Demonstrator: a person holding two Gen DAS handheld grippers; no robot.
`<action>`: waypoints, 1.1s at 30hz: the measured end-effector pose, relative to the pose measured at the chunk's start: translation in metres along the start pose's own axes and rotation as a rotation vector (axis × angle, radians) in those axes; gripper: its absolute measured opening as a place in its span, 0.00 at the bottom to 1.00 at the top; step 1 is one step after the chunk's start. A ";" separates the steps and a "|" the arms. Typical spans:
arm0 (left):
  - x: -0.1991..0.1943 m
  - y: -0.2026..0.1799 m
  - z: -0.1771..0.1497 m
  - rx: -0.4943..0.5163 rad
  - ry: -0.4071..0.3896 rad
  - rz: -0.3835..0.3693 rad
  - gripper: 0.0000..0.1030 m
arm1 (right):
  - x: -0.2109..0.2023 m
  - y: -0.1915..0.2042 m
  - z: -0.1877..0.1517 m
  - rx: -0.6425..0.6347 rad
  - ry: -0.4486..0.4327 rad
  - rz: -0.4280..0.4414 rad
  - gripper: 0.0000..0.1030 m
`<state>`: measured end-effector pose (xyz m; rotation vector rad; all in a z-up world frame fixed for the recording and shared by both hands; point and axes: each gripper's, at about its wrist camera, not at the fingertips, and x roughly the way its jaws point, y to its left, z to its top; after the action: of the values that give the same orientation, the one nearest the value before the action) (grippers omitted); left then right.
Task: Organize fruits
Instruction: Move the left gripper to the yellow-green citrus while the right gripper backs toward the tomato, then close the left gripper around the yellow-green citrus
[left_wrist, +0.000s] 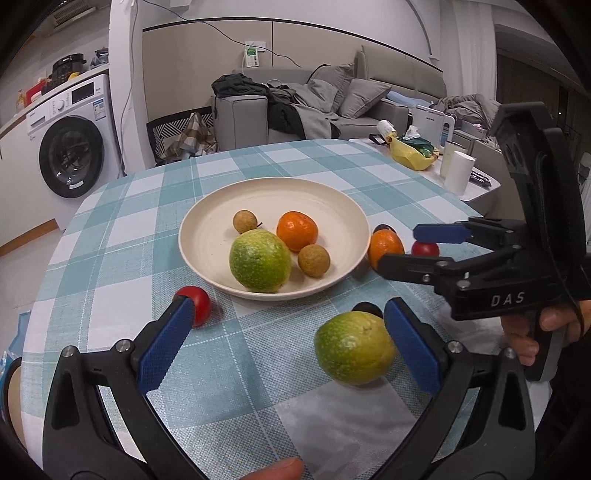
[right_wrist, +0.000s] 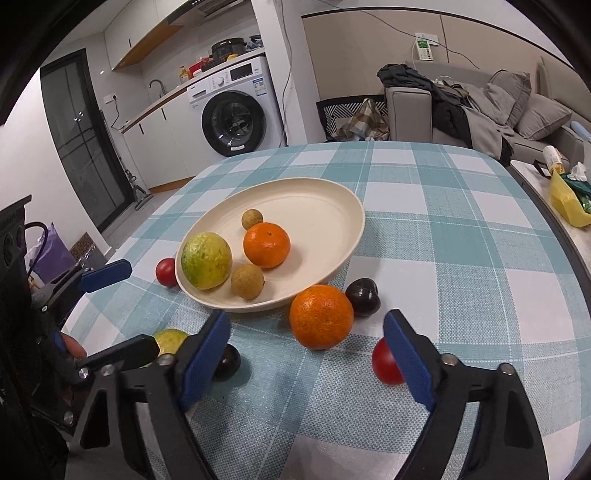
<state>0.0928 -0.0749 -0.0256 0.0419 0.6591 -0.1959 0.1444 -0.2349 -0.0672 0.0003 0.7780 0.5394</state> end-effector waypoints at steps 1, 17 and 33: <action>0.000 -0.001 0.000 0.004 0.000 -0.005 0.99 | 0.001 0.002 0.000 -0.008 0.005 0.007 0.80; 0.008 -0.012 -0.004 0.057 0.057 -0.059 0.99 | 0.008 0.001 0.000 -0.003 0.041 0.019 0.62; 0.023 -0.024 -0.010 0.119 0.148 -0.125 0.70 | 0.003 -0.004 -0.002 0.007 0.047 0.022 0.57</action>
<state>0.0997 -0.1008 -0.0467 0.1305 0.7980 -0.3543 0.1469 -0.2371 -0.0712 0.0025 0.8265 0.5588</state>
